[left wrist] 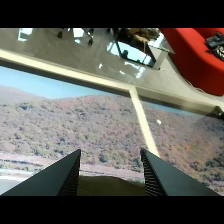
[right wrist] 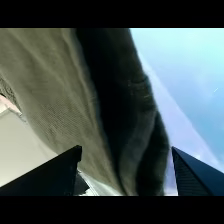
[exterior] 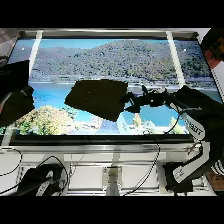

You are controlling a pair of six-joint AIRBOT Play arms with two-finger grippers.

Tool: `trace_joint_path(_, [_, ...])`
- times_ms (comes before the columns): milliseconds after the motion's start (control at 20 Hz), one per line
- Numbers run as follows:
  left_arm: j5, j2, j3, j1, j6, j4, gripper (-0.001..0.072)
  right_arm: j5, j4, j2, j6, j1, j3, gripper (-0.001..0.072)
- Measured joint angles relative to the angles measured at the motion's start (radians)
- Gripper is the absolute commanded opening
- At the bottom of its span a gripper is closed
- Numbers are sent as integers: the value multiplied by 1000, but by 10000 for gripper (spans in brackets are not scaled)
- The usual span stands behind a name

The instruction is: Fold the clothes and pants, and hang the long-sleeved shirts on hangers.

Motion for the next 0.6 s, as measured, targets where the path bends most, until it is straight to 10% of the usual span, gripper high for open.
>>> trace_joint_path(200, [0,0,0,0,0,0,442,-8,41,-41,3,60,43,601])
trace_joint_path(400, [0,0,0,0,0,0,442,-59,50,-59,18,95,121,98])
trace_joint_path(600, [0,0,0,0,0,0,442,-96,42,-63,35,94,158,22])
